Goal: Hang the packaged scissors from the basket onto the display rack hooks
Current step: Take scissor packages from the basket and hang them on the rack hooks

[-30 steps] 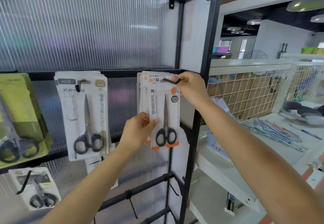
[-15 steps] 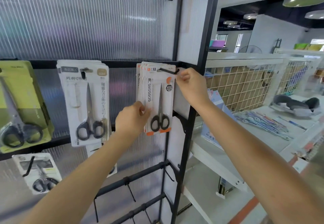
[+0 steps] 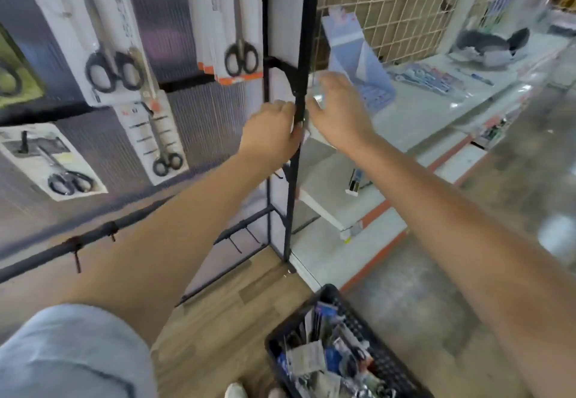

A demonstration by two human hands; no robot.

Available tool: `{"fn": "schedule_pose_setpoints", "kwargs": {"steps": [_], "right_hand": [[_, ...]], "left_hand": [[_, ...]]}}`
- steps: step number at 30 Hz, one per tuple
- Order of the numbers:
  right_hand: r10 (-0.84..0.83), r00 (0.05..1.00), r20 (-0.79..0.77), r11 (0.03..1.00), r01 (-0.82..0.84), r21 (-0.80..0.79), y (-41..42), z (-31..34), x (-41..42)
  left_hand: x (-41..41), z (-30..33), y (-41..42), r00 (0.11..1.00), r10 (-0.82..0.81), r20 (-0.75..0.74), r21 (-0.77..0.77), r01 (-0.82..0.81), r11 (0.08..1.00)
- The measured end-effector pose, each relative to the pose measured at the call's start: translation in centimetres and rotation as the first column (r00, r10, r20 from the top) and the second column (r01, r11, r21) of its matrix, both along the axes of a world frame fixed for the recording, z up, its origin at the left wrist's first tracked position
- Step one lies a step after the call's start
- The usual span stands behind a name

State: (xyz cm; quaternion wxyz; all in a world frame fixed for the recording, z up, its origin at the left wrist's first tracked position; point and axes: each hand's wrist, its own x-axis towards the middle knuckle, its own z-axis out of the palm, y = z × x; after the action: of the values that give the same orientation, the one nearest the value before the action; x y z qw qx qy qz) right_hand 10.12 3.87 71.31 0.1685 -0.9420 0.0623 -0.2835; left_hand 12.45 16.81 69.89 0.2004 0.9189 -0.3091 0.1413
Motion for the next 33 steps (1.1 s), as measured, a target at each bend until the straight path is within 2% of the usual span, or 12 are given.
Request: {"fn": "schedule_pose_setpoints", "kwargs": {"steps": [5, 8, 11, 14, 18, 23, 28, 31, 33], "right_hand": [[-0.215, 0.961, -0.173, 0.975, 0.223, 0.026, -1.5, -7.0, -9.4], [-0.362, 0.886, -0.289, 0.911, 0.402, 0.090, -0.9, -11.2, -16.0], [-0.435, 0.809, -0.396, 0.862, 0.501, 0.077, 1.1, -15.6, -22.1], [-0.463, 0.739, -0.489, 0.809, 0.577, 0.107, 4.1, -20.2, -27.6], [-0.486, 0.615, -0.622, 0.757, 0.651, 0.052, 6.8, -25.0, -33.3], [-0.460, 0.551, -0.697, 0.639, 0.750, 0.171, 6.5, -31.1, -38.1], [-0.401, 0.476, -0.783, 0.538, 0.814, 0.220, 4.3, -37.5, -41.3], [-0.367, 0.438, -0.821, 0.468, 0.849, 0.244, 3.0, -41.3, -42.6], [-0.351, 0.413, -0.840, 0.461, 0.858, 0.229, 2.3, -44.2, -43.2]], "left_hand": [[-5.3, -6.1, -1.8, 0.969, -0.208, -0.135, 0.137, 0.226, 0.964], [-8.8, -10.3, -1.3, 0.929, -0.292, -0.228, 0.203, 0.339, 0.919], [-12.6, -14.8, 0.1, 0.870, -0.405, -0.283, 0.217, 0.469, 0.856], [-16.9, -19.3, 1.9, 0.818, -0.442, -0.369, 0.264, 0.548, 0.793], [-21.7, -24.1, 3.1, 0.745, -0.452, -0.490, 0.298, 0.630, 0.717], [-25.4, -28.2, 1.6, 0.745, -0.461, -0.481, 0.454, 0.662, 0.596], [-26.5, -33.9, -1.8, 0.668, -0.383, -0.638, 0.406, 0.715, 0.570], [-27.4, -38.0, -3.8, 0.661, -0.328, -0.674, 0.423, 0.711, 0.562], [-28.0, -41.1, -4.7, 0.659, -0.323, -0.680, 0.447, 0.721, 0.530]]}}
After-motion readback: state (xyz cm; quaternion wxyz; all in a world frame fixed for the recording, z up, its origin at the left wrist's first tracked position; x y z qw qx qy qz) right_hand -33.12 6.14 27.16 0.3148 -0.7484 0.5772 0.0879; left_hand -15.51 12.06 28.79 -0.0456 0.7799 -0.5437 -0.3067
